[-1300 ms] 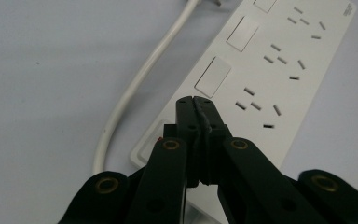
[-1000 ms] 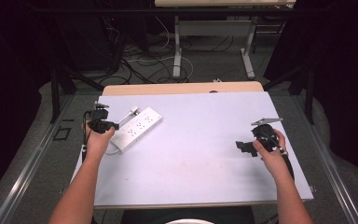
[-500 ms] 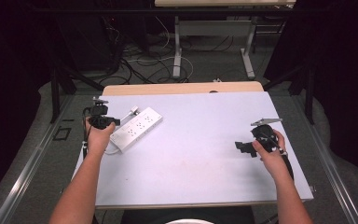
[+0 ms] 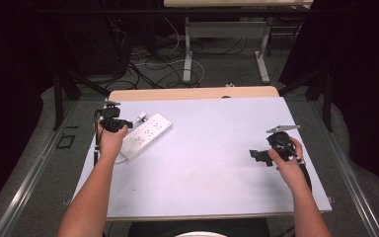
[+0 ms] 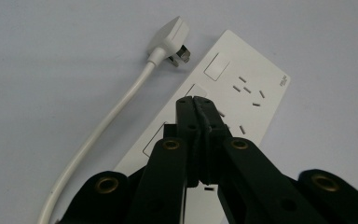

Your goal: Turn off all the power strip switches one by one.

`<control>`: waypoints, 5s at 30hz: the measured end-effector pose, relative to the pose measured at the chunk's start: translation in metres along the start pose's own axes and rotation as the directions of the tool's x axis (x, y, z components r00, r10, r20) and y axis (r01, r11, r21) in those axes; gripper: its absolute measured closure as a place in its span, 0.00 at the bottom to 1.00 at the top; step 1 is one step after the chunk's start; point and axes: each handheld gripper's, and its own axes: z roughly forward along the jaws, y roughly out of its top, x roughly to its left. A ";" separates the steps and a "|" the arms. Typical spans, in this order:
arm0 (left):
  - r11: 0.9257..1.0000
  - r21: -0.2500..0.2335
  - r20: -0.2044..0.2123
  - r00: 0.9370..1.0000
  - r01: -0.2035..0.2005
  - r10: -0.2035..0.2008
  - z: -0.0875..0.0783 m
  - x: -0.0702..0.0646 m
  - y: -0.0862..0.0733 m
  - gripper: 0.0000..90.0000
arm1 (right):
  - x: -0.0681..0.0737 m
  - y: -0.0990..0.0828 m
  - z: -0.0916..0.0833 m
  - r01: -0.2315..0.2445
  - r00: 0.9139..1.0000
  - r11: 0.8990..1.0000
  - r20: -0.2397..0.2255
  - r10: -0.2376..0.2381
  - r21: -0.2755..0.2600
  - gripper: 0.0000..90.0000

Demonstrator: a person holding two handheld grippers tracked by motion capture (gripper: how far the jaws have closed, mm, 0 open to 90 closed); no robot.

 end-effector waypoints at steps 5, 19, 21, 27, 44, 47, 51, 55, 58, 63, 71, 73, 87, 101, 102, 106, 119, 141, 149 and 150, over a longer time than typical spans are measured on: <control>1.000 0.000 -0.003 1.000 0.009 -0.009 0.010 0.003 0.000 1.00 | 0.001 0.000 0.000 -0.008 1.000 1.000 -0.003 0.008 0.011 0.08; 0.998 0.060 -0.008 0.999 0.032 -0.032 0.025 0.005 -0.001 1.00 | 0.001 0.000 0.001 0.006 1.000 1.000 -0.005 -0.006 0.006 0.08; 0.998 0.047 -0.012 0.999 0.041 -0.041 0.028 0.005 -0.002 1.00 | 0.000 0.000 0.001 0.005 1.000 1.000 -0.005 -0.005 0.007 0.08; 0.998 0.053 -0.016 0.999 0.046 -0.046 0.032 0.004 -0.002 1.00 | 0.001 0.000 0.001 0.001 1.000 1.000 -0.003 0.000 0.011 0.09; 0.996 0.068 -0.028 0.998 0.051 -0.049 0.038 0.008 -0.005 1.00 | 0.001 0.000 0.002 0.004 1.000 1.000 -0.002 -0.004 0.014 0.09; 0.996 0.066 -0.026 0.998 0.058 -0.056 0.038 0.009 -0.006 1.00 | 0.002 0.000 0.002 0.001 1.000 1.000 -0.002 -0.001 0.013 0.09; 0.995 0.081 -0.021 0.998 0.055 -0.054 0.037 0.010 -0.005 1.00 | 0.003 0.001 0.002 0.005 1.000 1.000 -0.003 -0.005 0.009 0.09; 0.996 0.077 -0.024 0.998 0.055 -0.053 0.037 0.010 -0.005 1.00 | 0.003 0.001 0.002 0.010 1.000 1.000 -0.005 -0.010 0.009 0.09; 0.996 0.065 -0.021 0.998 0.058 -0.057 0.038 0.011 -0.005 1.00 | 0.003 0.001 0.002 0.012 1.000 1.000 -0.006 -0.012 0.009 0.09; 0.996 0.061 -0.022 0.998 0.057 -0.056 0.039 0.011 -0.005 1.00 | 0.004 0.001 0.003 0.014 1.000 1.000 -0.004 -0.014 0.015 0.09; 0.998 0.053 -0.025 0.999 0.043 -0.042 0.043 0.007 -0.006 1.00 | 0.003 0.001 0.002 0.016 1.000 1.000 -0.005 -0.016 0.014 0.09; 0.998 0.057 -0.050 0.999 0.018 -0.015 0.043 0.003 -0.005 1.00 | 0.004 0.002 0.001 0.007 1.000 1.000 -0.003 -0.007 0.016 0.09; 0.998 0.056 -0.045 0.998 0.034 -0.032 0.043 0.005 -0.005 1.00 | 0.003 0.001 0.002 0.009 1.000 1.000 -0.004 -0.009 0.011 0.09; 0.998 0.048 -0.052 0.998 0.028 -0.025 0.038 0.000 -0.001 1.00 | 0.002 0.000 0.002 0.006 1.000 1.000 0.000 -0.006 0.013 0.09; 0.998 0.048 -0.052 0.998 0.028 -0.025 0.038 0.000 -0.001 1.00 | 0.002 0.000 0.002 0.007 1.000 1.000 -0.001 -0.007 0.013 0.09; 0.999 0.043 -0.052 0.999 0.011 -0.009 0.034 -0.004 0.001 1.00 | 0.003 0.000 0.001 0.000 1.000 1.000 -0.003 0.000 0.015 0.09; 1.000 0.028 -0.047 0.999 -0.012 0.013 0.024 -0.012 0.011 1.00 | 0.003 -0.001 0.002 0.002 1.000 1.000 -0.005 -0.002 0.017 0.09; 0.998 0.058 -0.052 0.999 -0.008 0.012 0.045 -0.025 0.038 1.00 | 0.002 -0.002 0.003 -0.004 1.000 1.000 -0.003 0.004 0.023 0.09; 0.997 0.073 -0.057 0.998 0.019 -0.015 0.056 -0.018 0.036 1.00 | 0.001 -0.002 0.004 -0.002 1.000 1.000 0.003 0.001 0.021 0.09; 0.997 0.073 -0.054 0.998 0.016 -0.012 0.058 -0.018 0.036 1.00 | 0.001 -0.002 0.004 -0.002 1.000 1.000 0.003 0.001 0.021 0.09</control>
